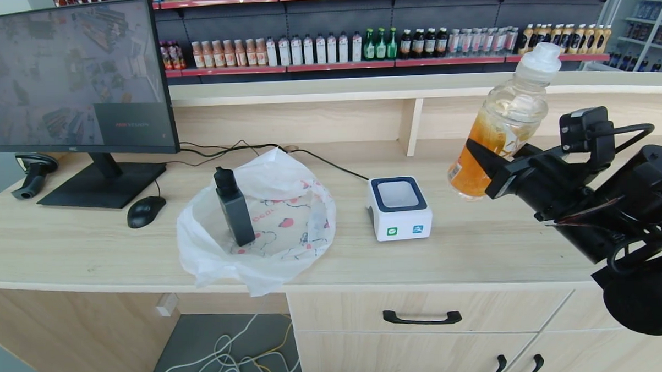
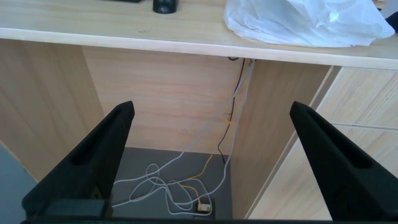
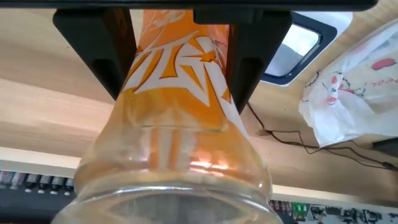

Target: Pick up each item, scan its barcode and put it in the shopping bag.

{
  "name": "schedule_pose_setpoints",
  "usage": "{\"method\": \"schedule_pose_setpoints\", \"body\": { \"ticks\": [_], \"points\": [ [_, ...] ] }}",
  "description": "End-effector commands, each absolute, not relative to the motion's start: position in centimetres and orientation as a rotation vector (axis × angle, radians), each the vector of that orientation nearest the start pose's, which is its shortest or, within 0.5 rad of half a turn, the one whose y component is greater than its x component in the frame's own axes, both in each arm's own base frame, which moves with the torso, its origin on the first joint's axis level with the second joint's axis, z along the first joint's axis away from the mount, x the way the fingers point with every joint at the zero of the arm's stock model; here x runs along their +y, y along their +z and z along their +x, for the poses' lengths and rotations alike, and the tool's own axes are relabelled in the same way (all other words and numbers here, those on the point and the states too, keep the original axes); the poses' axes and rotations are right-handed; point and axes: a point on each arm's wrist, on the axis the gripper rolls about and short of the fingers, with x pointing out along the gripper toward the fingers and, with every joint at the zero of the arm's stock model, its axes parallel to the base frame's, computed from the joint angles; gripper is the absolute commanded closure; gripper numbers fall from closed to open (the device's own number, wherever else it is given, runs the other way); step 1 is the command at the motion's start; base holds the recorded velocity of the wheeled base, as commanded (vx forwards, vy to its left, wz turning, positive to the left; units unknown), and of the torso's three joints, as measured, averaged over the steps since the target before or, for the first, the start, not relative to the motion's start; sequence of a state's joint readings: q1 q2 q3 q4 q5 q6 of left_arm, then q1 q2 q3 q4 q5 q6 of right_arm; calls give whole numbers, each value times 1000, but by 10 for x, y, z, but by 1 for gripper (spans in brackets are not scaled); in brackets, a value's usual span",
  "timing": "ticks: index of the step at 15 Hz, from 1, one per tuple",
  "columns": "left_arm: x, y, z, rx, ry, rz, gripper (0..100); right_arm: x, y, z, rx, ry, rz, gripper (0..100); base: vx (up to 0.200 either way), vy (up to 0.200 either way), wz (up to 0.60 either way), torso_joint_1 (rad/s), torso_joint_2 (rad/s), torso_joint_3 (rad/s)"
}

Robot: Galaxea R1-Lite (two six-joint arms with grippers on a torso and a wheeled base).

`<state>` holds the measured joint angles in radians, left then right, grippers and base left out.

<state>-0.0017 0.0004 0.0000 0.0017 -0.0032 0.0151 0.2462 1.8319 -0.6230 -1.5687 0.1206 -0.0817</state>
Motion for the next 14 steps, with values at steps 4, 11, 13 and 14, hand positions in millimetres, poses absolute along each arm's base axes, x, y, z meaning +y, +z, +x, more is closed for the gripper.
{"method": "schedule_pose_setpoints", "body": {
  "ticks": [4, 11, 13, 14],
  "points": [
    [0, 75, -23, 1, -5, 15, 0, 75, 192, 291, -382, 314, -50, 100, 0, 0, 0, 0, 0, 0],
    [0, 75, -23, 2, -5, 14, 0, 75, 195, 289, -389, 314, -48, 100, 0, 200, 0, 1, 2, 0],
    [0, 75, -23, 2, -5, 14, 0, 74, 195, 290, -389, 312, -49, 100, 0, 200, 0, 0, 0, 5],
    [0, 75, -23, 2, -5, 14, 0, 73, 195, 291, -391, 308, -49, 100, 0, 200, 0, 2, -2, 2]
  ]
}}
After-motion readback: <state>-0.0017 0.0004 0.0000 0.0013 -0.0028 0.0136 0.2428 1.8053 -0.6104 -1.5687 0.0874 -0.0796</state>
